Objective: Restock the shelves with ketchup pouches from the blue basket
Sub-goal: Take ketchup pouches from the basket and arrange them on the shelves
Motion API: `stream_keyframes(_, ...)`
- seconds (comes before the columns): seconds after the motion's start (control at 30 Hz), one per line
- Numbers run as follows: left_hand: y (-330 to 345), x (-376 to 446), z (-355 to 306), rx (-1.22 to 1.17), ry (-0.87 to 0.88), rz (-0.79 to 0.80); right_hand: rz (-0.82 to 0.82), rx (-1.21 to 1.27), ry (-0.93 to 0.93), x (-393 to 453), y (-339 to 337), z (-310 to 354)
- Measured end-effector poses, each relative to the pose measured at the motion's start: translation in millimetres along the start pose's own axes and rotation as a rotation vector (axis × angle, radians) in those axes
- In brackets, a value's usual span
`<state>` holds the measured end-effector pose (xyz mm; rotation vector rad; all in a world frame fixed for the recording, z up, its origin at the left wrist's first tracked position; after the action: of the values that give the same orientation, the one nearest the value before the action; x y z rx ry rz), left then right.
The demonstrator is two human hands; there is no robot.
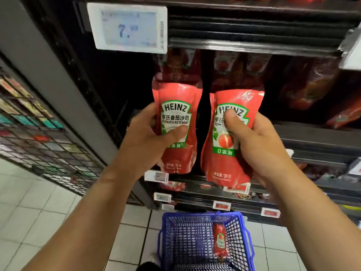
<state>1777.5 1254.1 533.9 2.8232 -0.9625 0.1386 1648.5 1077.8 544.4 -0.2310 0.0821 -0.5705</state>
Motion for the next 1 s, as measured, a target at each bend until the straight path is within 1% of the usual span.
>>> stream_keyframes(0.1, -2, 13, -12, 0.007, 0.102, 0.002, -0.024, -0.01, -0.024, 9, -3, 0)
stream_keyframes(0.2, -11, 33, -15, 0.0, 0.059, -0.047, -0.043, 0.004, -0.041, 21, -3, 6)
stream_keyframes(0.27, -8, 47, -20, 0.027, 0.04, -0.016, -0.043, 0.002, -0.048, 28, 0, 12)
stream_keyframes(0.33, -1, 55, -30, 0.011, 0.075, 0.046, -0.016, -0.03, -0.052, 34, 7, 17)
stream_keyframes(0.4, -3, 62, -38, 0.009, 0.098, 0.054, -0.016, -0.036, -0.037, 40, 12, 22)
stream_keyframes(0.47, -17, 73, -37, 0.025, 0.084, -0.003, -0.06, -0.03, 0.002, 46, 14, 22)
stream_keyframes(0.5, -28, 78, -34, 0.044, 0.047, -0.072, -0.09, -0.031, 0.028, 49, 14, 21)
stream_keyframes(0.57, -43, 86, -23, 0.145, -0.024, -0.169, -0.121, -0.033, 0.071, 55, 15, 18)
stream_keyframes(0.6, -46, 88, -19, 0.171, -0.015, -0.2, -0.114, -0.023, 0.09, 58, 17, 17)
stream_keyframes(0.63, -47, 87, -19, 0.24, 0.024, -0.235, -0.107, -0.014, 0.114, 60, 21, 16)
stream_keyframes(0.67, -46, 87, -15, 0.216, 0.036, -0.278, -0.102, -0.019, 0.127, 62, 23, 16)
stream_keyframes(0.7, -38, 85, -17, 0.142, 0.087, -0.301, -0.101, -0.037, 0.134, 64, 26, 17)
stream_keyframes(0.73, -37, 84, -17, 0.016, 0.199, -0.359, -0.101, -0.067, 0.133, 67, 27, 18)
stream_keyframes(0.77, -35, 81, -22, -0.037, 0.33, -0.396, -0.104, -0.092, 0.134, 69, 29, 21)
stream_keyframes(0.8, -31, 82, -22, -0.076, 0.415, -0.361, -0.111, -0.101, 0.145, 72, 30, 23)
stream_keyframes(0.83, -26, 81, -24, -0.068, 0.455, -0.317, -0.125, -0.081, 0.169, 74, 30, 22)
stream_keyframes(0.9, -26, 85, -22, -0.034, 0.433, -0.307, -0.139, 0.021, 0.231, 76, 28, 18)
stream_keyframes(1.0, -32, 95, -21, 0.202, 0.338, -0.34, -0.104, 0.091, 0.266, 74, 26, 11)
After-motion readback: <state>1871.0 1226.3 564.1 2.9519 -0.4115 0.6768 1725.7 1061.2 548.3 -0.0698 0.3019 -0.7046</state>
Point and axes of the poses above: each hand's wrist, its own x-axis towards the middle knuckle, its own y-axis out of the palm, z = x × y, the point moved 8 cm from there along x, towards the middle knuckle, and after that the axes turned 15 degrees about -x, right-handed, at the moved point
